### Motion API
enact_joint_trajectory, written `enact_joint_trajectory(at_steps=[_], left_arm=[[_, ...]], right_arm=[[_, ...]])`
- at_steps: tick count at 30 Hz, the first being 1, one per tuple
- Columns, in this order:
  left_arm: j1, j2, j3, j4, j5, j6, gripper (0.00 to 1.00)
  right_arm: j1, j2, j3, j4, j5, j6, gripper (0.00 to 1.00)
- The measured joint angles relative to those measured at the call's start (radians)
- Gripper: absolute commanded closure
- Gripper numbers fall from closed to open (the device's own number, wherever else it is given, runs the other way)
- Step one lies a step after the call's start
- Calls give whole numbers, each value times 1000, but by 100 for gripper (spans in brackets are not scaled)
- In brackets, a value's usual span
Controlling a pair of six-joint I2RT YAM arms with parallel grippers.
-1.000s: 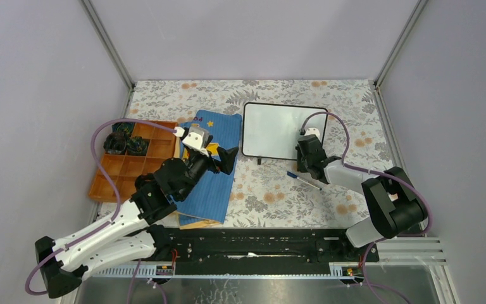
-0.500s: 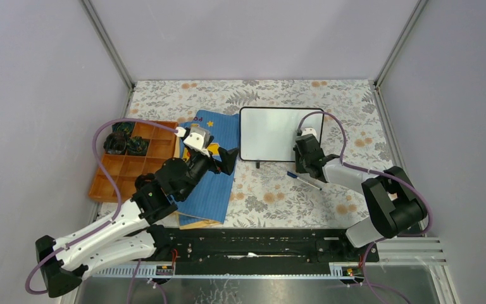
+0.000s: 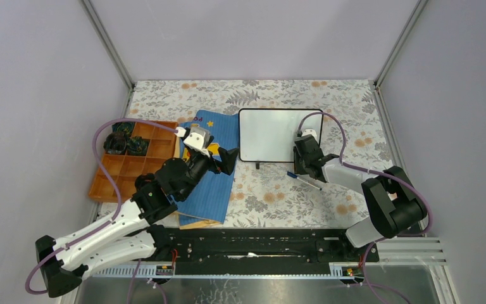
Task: Write a sentence on the whiteboard
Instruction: Move the whiteboard to the center of the board.
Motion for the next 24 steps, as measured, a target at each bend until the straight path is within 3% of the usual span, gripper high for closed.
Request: enact_joint_trajectory(at_steps=[10,19,24], left_arm=[[-6,0,0,0,0,0,1],[-6,0,0,0,-1,1,1],[-6,1,0,0,-1,5,1]], right_arm=[[0,-49,-9,-26,9,24,31],[1,-256,-26,-127,-2,82,25],[2,-349,-86,-157,-34,130,17]])
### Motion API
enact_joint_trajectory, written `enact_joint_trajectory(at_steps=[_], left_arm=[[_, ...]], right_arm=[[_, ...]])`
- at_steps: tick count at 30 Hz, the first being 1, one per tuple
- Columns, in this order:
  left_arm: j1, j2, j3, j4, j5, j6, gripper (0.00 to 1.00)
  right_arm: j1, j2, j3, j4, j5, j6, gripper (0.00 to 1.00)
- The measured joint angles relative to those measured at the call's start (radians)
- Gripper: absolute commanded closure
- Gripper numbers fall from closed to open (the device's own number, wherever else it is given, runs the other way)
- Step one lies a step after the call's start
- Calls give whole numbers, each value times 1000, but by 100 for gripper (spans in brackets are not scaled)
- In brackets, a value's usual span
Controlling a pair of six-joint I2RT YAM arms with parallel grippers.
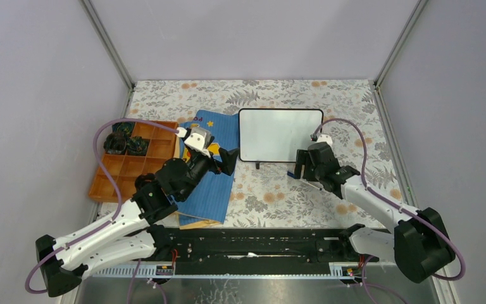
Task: Write a sentence on the whiteboard
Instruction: Move the whiteboard to the center of the board, then open the whiteboard marker at the center of the board.
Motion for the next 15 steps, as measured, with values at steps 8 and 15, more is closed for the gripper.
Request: enact_joint_trajectory(at_steps=[8,15], left_arm=[[0,8,0,-1,-1,2,1],[0,8,0,-2,-6,2,1]], right_arm=[[-38,12,-90,46,-69,64,13],[-69,79,-96,118,-117,76,13]])
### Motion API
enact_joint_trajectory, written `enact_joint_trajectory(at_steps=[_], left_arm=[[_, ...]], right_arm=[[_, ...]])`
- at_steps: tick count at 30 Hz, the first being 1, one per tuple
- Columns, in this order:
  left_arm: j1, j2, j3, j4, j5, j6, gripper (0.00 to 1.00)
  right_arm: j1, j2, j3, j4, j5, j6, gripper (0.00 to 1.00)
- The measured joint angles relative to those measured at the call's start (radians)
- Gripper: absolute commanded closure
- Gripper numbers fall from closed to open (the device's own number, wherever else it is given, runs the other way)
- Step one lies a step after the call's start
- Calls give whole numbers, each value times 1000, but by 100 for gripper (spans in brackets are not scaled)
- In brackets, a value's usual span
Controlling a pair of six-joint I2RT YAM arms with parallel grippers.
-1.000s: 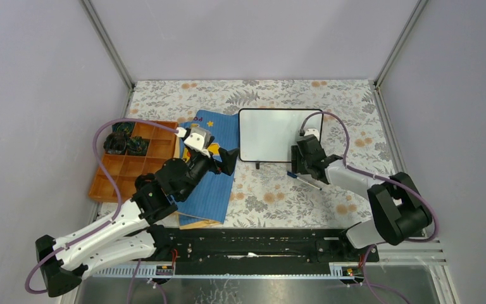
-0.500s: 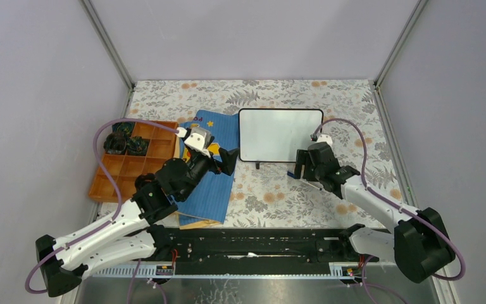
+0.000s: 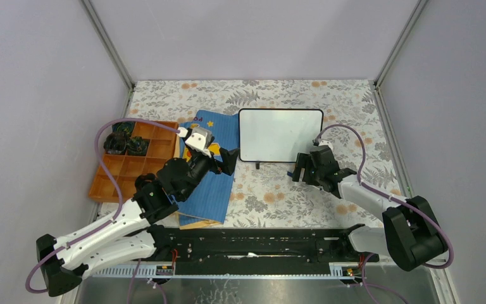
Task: Write a sentence on the whiteboard
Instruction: Open the whiteboard marker at the center of the board.
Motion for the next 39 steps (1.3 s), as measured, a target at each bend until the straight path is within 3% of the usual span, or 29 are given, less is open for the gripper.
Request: enact_joint_trajectory(at_steps=[9,16,21,30,39], left_arm=[[0,0,0,0,0,0,1],[0,-2,0,-1,0,0,1],[0,-7,0,-1,0,0,1],[0,-10,0,-1,1,0,1],[0,-20,0,-2,1,0,1]], right_arm=[[-1,7,-10,-6,-65,-1,20],[0,-8,-16,-43,-138,6,32],[28,-10,-12,-80,-178,10,34],[76,-14,100,-239,-66,-29,35],[129,93,189,-310,-17,-85,38]])
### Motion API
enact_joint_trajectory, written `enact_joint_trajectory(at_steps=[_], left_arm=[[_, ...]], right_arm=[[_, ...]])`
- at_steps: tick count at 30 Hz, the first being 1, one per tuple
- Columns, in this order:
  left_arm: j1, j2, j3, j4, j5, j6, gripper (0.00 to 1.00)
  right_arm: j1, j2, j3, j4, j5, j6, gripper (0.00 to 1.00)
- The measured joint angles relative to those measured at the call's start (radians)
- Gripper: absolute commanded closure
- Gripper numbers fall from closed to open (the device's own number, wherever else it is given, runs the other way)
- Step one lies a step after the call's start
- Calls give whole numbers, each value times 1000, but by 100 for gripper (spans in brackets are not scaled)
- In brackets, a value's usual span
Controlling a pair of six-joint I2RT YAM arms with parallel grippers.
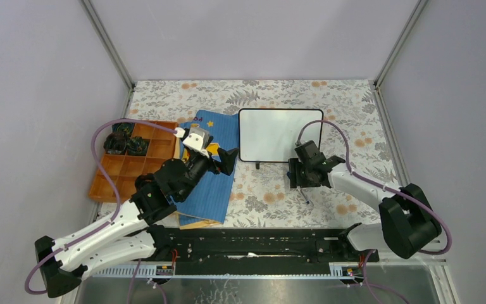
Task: Write a sentence on the whiteboard
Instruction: Open the whiteboard marker at the center of the board.
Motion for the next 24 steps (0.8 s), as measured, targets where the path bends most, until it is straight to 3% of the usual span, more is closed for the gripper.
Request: enact_joint_trajectory(at_steps=[13,24], left_arm=[[0,0,0,0,0,0,1],[0,-1,0,0,0,0,1]], right_arm=[[8,97,5,18,38,-25,55],[56,120,13,19,79,-25,77]])
